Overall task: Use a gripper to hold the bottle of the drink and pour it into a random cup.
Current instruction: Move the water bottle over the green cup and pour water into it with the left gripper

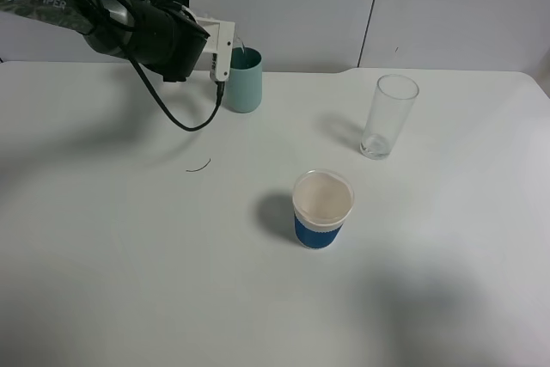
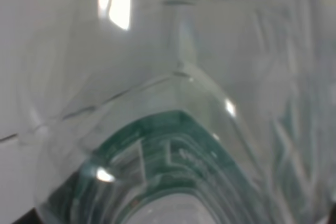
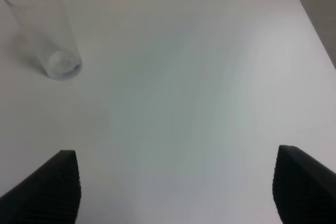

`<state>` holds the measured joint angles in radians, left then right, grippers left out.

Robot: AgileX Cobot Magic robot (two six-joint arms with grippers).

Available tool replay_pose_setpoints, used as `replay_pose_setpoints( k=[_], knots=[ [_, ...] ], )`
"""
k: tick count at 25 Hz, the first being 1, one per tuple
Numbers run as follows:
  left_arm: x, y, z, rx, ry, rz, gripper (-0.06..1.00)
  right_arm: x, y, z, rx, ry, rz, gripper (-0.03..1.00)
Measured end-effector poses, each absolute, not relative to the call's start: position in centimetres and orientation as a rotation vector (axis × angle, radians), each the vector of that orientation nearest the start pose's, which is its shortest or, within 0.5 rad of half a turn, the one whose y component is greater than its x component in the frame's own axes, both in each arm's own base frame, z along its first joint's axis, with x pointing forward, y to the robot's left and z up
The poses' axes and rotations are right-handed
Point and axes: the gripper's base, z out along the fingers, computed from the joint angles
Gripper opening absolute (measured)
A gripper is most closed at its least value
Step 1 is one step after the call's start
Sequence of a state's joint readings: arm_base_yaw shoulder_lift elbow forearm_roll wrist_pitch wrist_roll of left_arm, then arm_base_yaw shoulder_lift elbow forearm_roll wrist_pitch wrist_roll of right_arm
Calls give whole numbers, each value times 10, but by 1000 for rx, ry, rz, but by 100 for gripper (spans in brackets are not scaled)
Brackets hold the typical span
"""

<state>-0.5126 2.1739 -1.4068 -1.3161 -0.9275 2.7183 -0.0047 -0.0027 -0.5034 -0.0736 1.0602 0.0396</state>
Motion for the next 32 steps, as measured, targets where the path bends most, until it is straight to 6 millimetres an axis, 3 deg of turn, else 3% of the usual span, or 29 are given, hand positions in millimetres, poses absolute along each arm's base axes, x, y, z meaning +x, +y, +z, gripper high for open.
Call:
replay_pose_setpoints(
  k=[32],
  knots=[
    [431, -161, 174, 1444, 1548, 1564, 55, -6, -6, 278, 49, 2035, -66, 75]
  ],
)
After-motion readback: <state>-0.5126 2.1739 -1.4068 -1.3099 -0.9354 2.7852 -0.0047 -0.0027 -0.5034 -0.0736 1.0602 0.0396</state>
